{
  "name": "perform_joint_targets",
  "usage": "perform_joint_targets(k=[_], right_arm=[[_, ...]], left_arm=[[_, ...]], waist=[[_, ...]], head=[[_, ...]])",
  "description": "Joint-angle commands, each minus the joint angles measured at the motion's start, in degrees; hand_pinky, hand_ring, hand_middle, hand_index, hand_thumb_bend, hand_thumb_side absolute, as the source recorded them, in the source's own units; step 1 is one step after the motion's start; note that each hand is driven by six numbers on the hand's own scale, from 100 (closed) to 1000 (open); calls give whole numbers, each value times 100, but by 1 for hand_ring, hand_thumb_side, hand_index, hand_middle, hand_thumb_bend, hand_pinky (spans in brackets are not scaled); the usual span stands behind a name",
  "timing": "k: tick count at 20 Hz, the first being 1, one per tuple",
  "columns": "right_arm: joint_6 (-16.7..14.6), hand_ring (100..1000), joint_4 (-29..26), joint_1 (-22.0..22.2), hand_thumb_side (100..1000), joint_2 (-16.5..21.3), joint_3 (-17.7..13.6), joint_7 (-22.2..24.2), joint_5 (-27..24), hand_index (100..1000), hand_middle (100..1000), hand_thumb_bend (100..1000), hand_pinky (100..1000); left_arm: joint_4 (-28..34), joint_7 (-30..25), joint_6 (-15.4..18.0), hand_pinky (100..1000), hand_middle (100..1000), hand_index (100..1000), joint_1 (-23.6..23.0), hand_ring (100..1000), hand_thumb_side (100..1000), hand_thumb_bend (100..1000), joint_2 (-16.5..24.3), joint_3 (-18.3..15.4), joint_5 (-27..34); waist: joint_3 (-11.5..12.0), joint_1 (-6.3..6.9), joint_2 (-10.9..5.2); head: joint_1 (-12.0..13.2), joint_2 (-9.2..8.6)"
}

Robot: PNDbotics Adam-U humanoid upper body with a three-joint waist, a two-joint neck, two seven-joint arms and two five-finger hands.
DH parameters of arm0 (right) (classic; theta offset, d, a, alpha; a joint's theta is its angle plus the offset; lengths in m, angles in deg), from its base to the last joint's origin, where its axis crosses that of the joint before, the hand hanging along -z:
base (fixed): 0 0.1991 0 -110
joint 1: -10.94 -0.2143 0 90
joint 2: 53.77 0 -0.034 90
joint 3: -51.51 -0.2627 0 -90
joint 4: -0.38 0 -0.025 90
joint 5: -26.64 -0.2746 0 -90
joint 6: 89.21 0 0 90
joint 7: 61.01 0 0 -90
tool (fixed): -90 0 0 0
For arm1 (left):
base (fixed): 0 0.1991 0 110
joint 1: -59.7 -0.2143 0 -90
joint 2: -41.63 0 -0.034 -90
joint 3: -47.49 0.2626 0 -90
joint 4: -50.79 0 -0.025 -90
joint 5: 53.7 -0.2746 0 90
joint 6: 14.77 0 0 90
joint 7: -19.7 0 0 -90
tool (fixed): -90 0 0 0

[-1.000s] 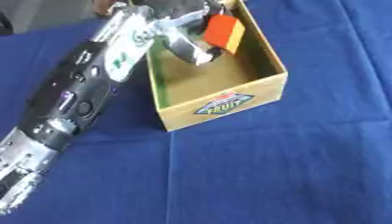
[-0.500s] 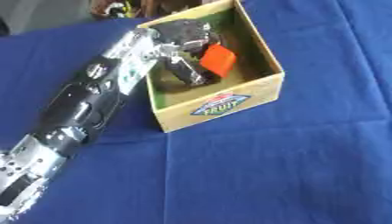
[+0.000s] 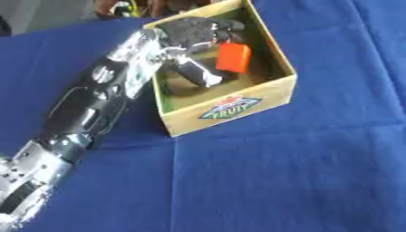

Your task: Pick up objects on the table and place them in the box.

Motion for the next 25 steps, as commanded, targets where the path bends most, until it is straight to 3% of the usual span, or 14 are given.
perform_joint_targets(k=[1, 5, 6, 10, 11, 15, 20, 25], right_arm=[[3, 964, -85, -19, 976, -9, 4, 3, 36, 937, 591, 100, 816], [0, 963, -85, 2, 976, -18, -5, 0, 32, 937, 590, 100, 816], [4, 964, -85, 11, 976, -21, -7, 2, 31, 937, 590, 100, 817], [6, 963, -85, 34, 974, -26, -32, -17, 27, 937, 591, 100, 816], [1, 963, -85, 41, 973, -23, -42, -29, 23, 937, 591, 100, 817], [-31, 961, -85, 71, 969, -9, -101, -104, -4, 937, 593, 100, 816], [-76, 958, -85, 87, 964, 4, -198, -253, -65, 936, 594, 100, 815], [-141, 955, -85, 98, 959, 0, -245, -347, -139, 935, 595, 100, 814]], left_arm=[[158, 192, -22, 807, 1000, 1000, 92, 964, 794, 301, 102, -151, -62], [305, 300, -64, 794, 998, 1000, 95, 955, 754, 266, 138, -225, 89], [394, 339, -104, 783, 986, 1000, 101, 947, 692, 239, 163, -244, 123], [1057, 383, -262, 727, 924, 1000, 10, 906, 626, 159, 304, -305, 590], [1313, 354, -316, 698, 896, 1000, -52, 886, 588, 100, 374, -326, 844], [2495, 353, -744, 575, 805, 1000, -522, 797, 628, 100, 731, -468, 2413], [4114, 687, -1600, 496, 744, 974, -1572, 739, 716, 100, 1166, -782, 4540], [5385, 1014, -2042, 424, 716, 961, -2777, 699, 786, 100, 1442, -1102, 5797]], waist=[[10, -79, -121], [29, -103, -137], [43, -112, -145], [117, -148, -170], [144, -162, -180], [279, -228, -231], [456, -327, -290], [579, -455, -318]], head=[[16, -54], [9, -44], [0, -34], [-21, 43], [-31, 79], [-89, 198], [-153, 219], [-159, 129]])
